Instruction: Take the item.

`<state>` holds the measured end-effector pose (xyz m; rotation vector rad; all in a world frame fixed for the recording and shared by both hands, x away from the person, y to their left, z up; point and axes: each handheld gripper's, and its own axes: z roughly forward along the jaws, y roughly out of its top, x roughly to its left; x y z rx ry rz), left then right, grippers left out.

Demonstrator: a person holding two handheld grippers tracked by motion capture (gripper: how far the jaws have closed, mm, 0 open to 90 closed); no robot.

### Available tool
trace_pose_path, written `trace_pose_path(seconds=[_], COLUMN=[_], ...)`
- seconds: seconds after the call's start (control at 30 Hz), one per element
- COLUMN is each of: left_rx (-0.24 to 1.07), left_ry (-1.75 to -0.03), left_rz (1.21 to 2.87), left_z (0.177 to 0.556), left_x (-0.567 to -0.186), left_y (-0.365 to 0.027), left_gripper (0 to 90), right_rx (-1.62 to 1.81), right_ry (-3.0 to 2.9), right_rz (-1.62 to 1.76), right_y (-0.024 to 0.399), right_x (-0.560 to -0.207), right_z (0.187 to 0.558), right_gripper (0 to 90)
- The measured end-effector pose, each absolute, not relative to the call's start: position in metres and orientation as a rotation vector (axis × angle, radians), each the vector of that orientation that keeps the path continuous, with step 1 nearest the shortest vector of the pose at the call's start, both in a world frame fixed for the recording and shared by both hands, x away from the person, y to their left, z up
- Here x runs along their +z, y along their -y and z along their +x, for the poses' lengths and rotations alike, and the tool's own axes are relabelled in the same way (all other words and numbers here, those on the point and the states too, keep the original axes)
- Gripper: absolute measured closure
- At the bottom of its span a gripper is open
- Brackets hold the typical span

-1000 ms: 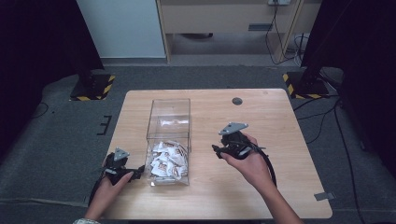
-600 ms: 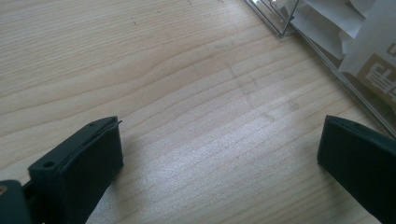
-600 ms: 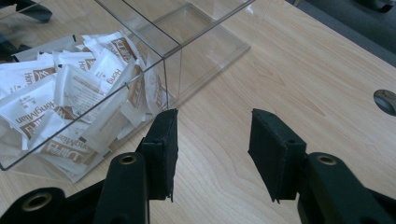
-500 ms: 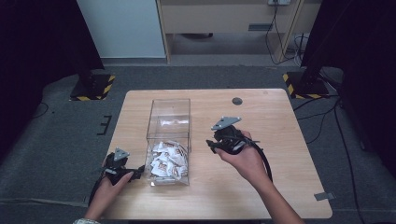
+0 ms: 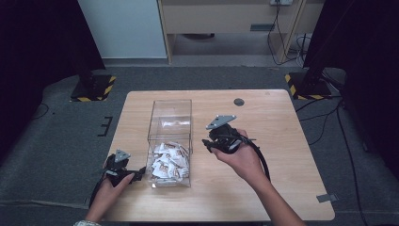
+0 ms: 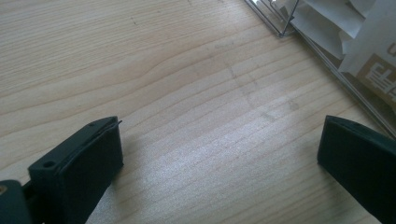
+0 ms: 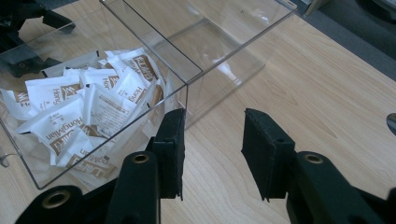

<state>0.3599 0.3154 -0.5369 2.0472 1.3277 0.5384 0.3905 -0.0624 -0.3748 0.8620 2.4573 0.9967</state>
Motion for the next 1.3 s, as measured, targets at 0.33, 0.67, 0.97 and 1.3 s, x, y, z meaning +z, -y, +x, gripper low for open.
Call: trace_pose_path(seconds=[0.33,0.67,0.97,1.3], left_rx=[0.538,0.538,0.538,0.538], left_ry=[-1.328,-1.328,-1.328,-1.328], left_rz=[2.047,2.047,2.047,2.047], left_z=[0.36,0.36,0.36,0.36], left_x=[-0.537,-0.537,-0.537,-0.537], left_y=[-0.315,-0.315,-0.315,-0.315], left_gripper=[0.0,0.0,0.0,0.0], right_rx=[1.002,1.003,1.014,1.028], right_ry=[-2.473,-2.487,-2.497,-2.524], right_rz=[0.828,0.81,0.791,0.762], right_y=[0.051,0.044,0.034,0.014], right_x=[-0.37,-0.367,-0.367,-0.374], right_z=[0.391,0.391,0.391,0.39], right_gripper=[59.8,60.4,61.5,62.2])
